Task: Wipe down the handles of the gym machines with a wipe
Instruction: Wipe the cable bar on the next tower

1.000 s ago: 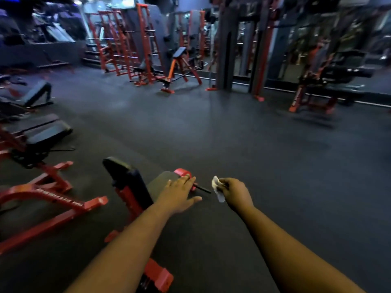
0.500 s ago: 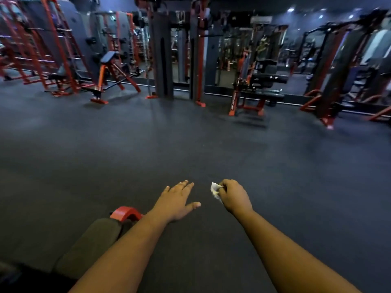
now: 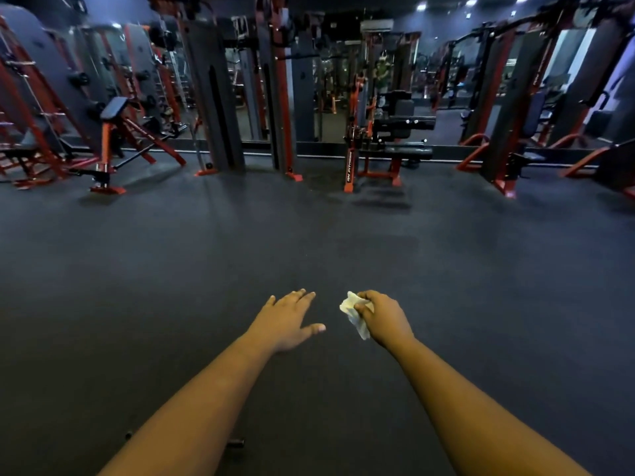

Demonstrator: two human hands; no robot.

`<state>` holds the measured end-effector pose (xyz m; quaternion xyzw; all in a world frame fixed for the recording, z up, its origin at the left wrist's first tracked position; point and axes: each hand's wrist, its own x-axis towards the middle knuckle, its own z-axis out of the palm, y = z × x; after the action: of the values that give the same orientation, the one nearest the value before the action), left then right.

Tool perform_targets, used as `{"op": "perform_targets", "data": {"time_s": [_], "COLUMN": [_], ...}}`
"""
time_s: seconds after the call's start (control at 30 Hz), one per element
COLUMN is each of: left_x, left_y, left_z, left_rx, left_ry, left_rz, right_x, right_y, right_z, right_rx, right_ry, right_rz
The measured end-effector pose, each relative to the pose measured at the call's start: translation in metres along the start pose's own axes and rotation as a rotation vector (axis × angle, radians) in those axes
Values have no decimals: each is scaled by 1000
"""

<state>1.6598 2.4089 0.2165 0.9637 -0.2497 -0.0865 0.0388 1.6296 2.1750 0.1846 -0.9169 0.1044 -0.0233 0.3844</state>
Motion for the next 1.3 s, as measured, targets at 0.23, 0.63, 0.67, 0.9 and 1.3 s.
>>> {"op": "perform_targets", "data": {"time_s": [0.23, 0.63, 0.67, 0.9, 1.3], "left_x": [167, 414, 438, 589, 853], "left_y": [-14, -115, -128, -222, -314], "left_z": [-39, -77, -81, -128, -185], "left_rx": [33, -3, -9, -20, 54], "left_ry": [-38, -9, -10, 7, 14], "left_rz": [-38, -60, -54, -29, -28], "right_x": [178, 457, 484, 649, 929], "right_y": [7, -23, -28, -74, -86], "right_z": [-38, -29, -24, -14, -7], "right_rx": [45, -114, -139, -369, -404], "right_ry": [60, 19, 30, 47, 13], "right_rz": [-21, -131, -138, -127, -169]}}
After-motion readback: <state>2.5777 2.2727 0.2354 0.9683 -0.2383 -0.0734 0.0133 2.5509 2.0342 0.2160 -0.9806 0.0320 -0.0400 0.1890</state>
